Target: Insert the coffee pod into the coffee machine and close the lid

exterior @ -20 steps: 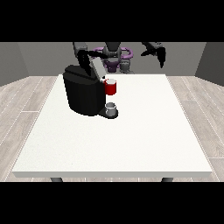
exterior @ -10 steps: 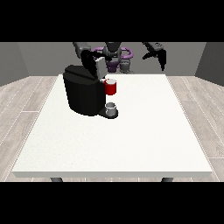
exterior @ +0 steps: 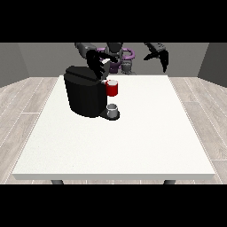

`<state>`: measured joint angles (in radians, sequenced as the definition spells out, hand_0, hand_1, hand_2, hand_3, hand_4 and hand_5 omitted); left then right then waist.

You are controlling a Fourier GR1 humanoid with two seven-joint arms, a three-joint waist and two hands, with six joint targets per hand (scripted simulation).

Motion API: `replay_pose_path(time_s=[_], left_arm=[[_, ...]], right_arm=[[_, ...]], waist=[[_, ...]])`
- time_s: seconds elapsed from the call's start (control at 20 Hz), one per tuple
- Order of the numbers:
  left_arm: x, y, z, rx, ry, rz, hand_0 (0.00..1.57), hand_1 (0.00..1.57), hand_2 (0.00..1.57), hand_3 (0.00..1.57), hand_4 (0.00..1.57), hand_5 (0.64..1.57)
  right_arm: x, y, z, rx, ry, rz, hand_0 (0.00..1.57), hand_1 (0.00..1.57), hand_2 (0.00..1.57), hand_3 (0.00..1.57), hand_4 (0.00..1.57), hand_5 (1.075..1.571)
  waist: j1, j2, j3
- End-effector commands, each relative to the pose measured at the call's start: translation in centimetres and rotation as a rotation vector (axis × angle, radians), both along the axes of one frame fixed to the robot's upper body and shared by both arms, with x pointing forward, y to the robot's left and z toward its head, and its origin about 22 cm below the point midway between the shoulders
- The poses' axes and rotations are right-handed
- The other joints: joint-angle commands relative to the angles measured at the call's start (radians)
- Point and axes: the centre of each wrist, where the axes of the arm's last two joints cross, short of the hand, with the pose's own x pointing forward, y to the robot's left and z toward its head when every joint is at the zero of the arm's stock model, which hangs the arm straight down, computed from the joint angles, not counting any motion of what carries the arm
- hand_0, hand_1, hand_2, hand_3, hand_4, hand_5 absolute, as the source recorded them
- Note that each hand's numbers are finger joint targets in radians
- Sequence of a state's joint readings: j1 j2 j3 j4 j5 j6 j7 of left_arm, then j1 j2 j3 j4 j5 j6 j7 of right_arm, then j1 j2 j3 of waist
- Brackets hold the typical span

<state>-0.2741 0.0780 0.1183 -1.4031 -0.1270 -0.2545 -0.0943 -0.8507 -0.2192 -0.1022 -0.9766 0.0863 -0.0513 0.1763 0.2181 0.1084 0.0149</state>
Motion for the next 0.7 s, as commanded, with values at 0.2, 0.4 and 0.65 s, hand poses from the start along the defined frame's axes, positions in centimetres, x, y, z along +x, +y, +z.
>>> replay_pose_path(time_s=[0.2, 0.4, 0.65], left_arm=[[0.9, -1.4, 0.9, -0.007, -0.038, -0.065, 0.00, 0.00, 0.00, 0.00, 0.39, 1.571], [1.3, -2.8, 1.4, -0.019, -0.067, -0.104, 0.00, 0.00, 0.00, 0.00, 0.44, 1.571], [2.4, -3.0, 3.6, 0.014, -0.116, -0.163, 0.00, 0.00, 0.00, 0.00, 0.42, 1.571]], right_arm=[[0.1, 5.6, 5.3, -0.107, -0.181, 0.122, 0.00, 0.00, 0.00, 0.00, 0.30, 1.571], [0.0, 4.7, 6.8, -0.110, -0.211, 0.084, 0.00, 0.00, 0.00, 0.00, 0.16, 1.571], [-0.6, 4.1, 9.6, -0.129, -0.228, 0.057, 0.00, 0.00, 0.00, 0.00, 0.09, 1.571]], waist=[[0.124, 0.024, -0.0161], [0.155, 0.075, -0.0149], [0.218, 0.112, -0.0146]])
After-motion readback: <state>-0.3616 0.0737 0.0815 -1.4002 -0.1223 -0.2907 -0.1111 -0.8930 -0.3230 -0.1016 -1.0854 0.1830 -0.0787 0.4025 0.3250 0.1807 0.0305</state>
